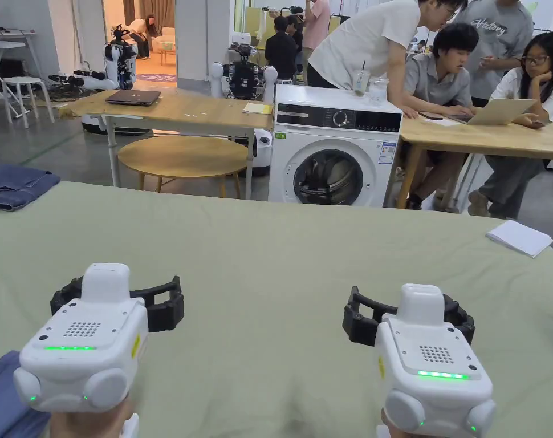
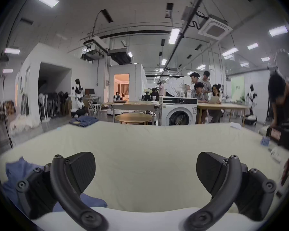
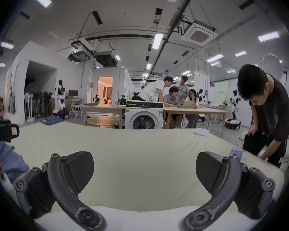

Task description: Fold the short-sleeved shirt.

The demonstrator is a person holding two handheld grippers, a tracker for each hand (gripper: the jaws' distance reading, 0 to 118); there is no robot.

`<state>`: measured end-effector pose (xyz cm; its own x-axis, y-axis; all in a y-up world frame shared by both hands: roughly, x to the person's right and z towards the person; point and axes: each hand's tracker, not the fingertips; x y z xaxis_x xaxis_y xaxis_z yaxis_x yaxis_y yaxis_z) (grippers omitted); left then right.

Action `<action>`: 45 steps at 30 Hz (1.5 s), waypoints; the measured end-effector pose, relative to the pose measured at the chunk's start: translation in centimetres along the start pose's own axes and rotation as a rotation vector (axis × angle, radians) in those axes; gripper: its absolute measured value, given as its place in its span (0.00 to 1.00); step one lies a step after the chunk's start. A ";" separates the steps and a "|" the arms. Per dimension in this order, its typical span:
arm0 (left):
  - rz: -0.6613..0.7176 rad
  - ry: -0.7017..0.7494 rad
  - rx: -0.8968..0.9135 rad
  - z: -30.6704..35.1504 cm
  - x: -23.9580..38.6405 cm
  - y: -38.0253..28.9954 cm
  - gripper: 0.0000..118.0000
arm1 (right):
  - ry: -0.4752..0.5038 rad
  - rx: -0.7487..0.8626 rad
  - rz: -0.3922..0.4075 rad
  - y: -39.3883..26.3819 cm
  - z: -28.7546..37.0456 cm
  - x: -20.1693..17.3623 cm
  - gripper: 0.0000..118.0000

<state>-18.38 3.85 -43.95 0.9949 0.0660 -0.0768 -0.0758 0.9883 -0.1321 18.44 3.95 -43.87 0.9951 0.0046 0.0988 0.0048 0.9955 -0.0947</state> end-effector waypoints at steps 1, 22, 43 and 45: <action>0.063 -0.011 -0.001 0.1 -0.5 0.1 1.00 | 0.003 -0.002 -0.050 0.3 0.1 0.4 1.00; -1.232 0.145 0.085 0.6 6.0 -2.1 1.00 | -0.014 0.223 1.308 -2.4 0.6 -5.0 1.00; -0.049 0.034 0.038 1.4 1.5 1.8 1.00 | -0.030 -0.037 0.002 1.3 0.7 -0.7 1.00; -0.065 0.030 0.039 1.6 1.8 1.9 1.00 | -0.019 -0.031 0.006 1.4 0.7 -0.7 1.00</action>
<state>-16.62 6.06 -42.73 0.9951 -0.0020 -0.0988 -0.0079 0.9950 -0.0995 17.63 5.44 -43.35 0.9930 0.0127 0.1173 0.0022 0.9920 -0.1264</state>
